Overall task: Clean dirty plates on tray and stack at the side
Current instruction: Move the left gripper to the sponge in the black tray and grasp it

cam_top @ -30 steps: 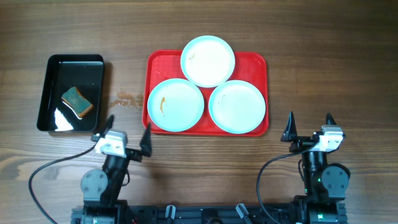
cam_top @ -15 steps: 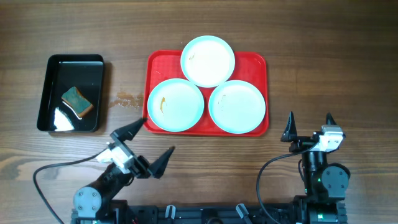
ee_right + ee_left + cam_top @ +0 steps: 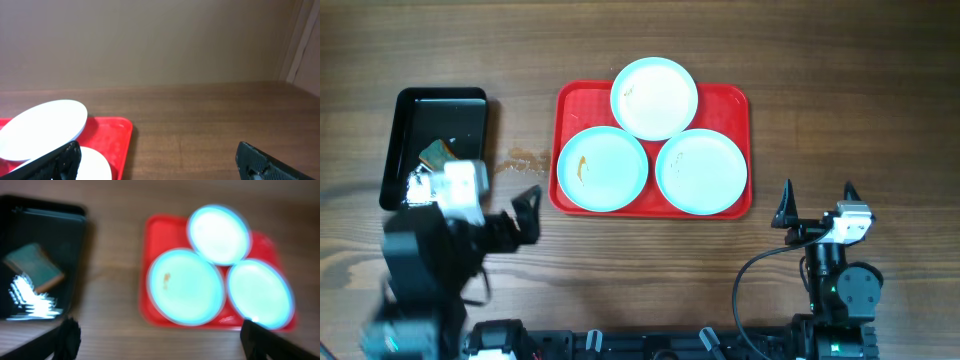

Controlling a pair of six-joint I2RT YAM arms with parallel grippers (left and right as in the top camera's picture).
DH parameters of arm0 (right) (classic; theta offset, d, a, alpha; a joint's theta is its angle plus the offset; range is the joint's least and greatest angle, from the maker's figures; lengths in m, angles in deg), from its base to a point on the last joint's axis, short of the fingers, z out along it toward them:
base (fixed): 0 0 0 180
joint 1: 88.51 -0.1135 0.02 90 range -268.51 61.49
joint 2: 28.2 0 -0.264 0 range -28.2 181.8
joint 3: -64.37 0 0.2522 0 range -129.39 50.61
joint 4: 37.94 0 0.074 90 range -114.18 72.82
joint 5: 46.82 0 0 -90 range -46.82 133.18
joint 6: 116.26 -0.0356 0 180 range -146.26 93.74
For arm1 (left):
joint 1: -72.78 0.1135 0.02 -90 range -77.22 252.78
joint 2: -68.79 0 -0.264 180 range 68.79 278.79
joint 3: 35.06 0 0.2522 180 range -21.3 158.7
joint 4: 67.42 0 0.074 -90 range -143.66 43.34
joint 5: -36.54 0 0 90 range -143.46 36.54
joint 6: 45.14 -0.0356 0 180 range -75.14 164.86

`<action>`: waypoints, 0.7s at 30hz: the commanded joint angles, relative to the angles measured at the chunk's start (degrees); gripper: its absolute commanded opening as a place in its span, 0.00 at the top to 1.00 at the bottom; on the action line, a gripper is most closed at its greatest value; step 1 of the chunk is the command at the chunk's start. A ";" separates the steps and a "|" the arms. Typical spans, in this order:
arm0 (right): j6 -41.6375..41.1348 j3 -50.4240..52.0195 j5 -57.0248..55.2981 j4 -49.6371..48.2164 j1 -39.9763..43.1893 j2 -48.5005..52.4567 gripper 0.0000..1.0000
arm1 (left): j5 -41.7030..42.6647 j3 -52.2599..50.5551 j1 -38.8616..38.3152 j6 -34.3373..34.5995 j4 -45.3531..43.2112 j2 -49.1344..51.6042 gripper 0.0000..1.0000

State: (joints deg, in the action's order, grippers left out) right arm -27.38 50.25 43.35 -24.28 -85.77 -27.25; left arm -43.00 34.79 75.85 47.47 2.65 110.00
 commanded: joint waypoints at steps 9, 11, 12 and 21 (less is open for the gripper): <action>0.96 0.07 -0.13 -0.26 0.33 -0.15 0.00 | -10.56 20.70 5.53 15.56 -0.98 32.04 0.00; 0.98 0.07 -0.13 -0.26 0.33 -0.15 0.00 | -11.61 20.70 9.51 21.97 -2.99 35.71 0.00; 0.98 0.07 -0.13 -0.26 0.33 -0.15 0.00 | -11.58 20.70 11.63 24.17 -3.74 37.57 0.00; 0.98 0.07 -0.13 -0.26 0.33 -0.15 0.00 | -11.41 20.68 24.17 26.38 -6.69 53.13 0.00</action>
State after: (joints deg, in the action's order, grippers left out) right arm -27.38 50.25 43.35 -24.23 -85.77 -27.25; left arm -53.62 54.62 98.17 71.29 -2.59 158.43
